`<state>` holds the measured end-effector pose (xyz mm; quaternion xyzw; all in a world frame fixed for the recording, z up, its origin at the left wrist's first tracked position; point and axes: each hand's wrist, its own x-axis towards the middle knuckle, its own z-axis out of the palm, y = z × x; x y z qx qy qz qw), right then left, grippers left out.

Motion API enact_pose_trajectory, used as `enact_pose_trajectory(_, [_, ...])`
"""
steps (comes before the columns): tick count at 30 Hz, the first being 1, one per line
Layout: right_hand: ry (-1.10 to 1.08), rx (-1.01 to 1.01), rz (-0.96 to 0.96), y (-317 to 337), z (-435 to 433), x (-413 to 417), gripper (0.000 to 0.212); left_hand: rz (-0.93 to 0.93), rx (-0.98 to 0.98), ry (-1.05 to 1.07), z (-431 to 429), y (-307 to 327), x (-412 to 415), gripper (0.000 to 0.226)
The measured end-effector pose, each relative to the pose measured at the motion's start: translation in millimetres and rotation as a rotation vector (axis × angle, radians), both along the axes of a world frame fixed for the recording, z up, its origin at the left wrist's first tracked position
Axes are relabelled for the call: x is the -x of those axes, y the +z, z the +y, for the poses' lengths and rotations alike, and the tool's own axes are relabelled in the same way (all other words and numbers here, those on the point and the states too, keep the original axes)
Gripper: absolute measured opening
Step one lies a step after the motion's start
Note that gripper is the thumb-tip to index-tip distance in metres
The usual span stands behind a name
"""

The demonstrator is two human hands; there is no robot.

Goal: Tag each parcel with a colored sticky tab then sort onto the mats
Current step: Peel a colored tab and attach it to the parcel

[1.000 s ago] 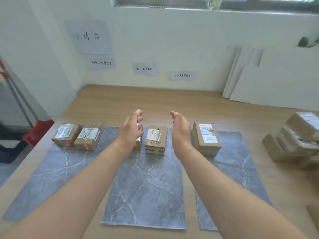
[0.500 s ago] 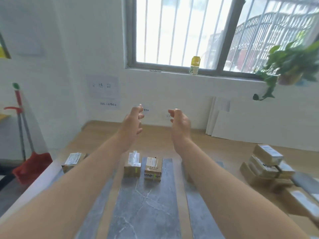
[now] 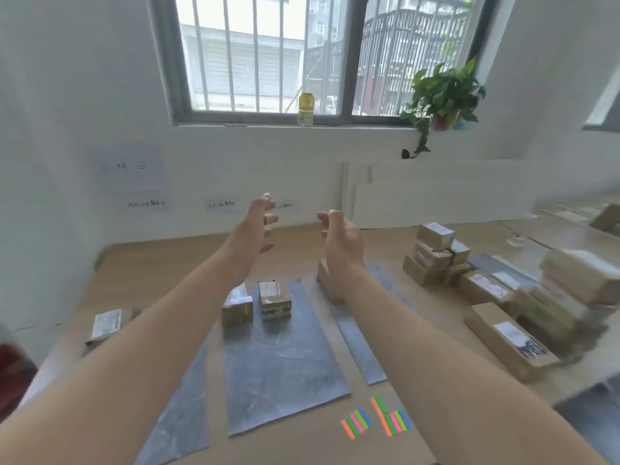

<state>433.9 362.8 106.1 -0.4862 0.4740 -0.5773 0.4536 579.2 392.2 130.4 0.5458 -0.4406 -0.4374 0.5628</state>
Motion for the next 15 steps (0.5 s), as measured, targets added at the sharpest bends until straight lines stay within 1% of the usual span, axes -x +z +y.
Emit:
enact_pose_trajectory(7, [-0.158,0.001,0.001,5.6,21.7,78.4,0.032,0.026,-0.042,-0.166,-1.7,-4.0,71.9,0.041])
enact_pose_trajectory(11, [-0.226,0.001,-0.020,-0.4,30.1,124.5,0.033,0.015,-0.042,-0.244,-2.7,-6.9,118.8,0.039])
enact_pose_trajectory(15, [-0.286,-0.032,-0.007,-12.5,34.9,175.6,0.032,0.024,-0.074,-0.310,-6.1,-12.6,172.6,0.042])
